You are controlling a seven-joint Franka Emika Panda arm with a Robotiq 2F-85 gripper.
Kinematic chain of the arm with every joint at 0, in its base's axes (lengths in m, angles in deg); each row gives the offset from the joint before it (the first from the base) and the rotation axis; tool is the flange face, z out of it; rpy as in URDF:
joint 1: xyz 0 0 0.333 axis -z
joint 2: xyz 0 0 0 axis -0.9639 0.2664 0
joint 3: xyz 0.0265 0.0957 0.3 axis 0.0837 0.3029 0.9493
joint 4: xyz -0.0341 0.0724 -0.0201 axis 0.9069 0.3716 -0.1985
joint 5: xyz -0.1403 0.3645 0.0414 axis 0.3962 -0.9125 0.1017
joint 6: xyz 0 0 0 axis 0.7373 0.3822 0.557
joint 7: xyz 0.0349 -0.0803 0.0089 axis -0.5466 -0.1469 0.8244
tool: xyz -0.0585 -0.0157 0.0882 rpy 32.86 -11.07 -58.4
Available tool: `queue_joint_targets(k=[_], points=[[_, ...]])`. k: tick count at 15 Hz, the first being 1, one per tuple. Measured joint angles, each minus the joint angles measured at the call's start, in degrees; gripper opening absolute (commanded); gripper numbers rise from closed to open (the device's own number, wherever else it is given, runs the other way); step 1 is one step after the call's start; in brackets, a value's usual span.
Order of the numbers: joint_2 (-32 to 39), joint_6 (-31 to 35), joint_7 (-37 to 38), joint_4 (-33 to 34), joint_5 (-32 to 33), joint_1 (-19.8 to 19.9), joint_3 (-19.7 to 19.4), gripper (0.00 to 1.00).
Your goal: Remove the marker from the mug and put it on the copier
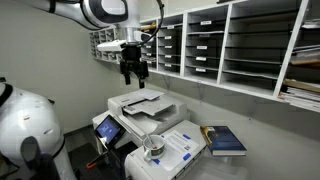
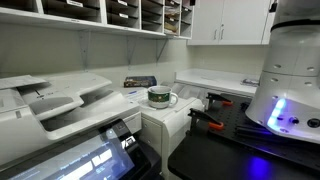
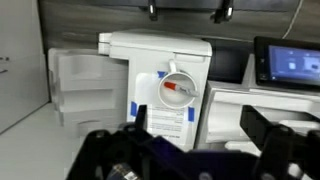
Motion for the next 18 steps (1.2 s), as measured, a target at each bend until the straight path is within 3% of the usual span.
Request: queue_joint_targets(k=[4,9,18], points=[[2.24,7.65,10.92,-4.52,-0.09,2.29,0.95,1.00],[12.72,20.41,23.14,-10.40,-0.98,6.13,1.06,1.00],[35.86,36.57,51.20,-9.22,-0.60,9.63,3.80,1.00]])
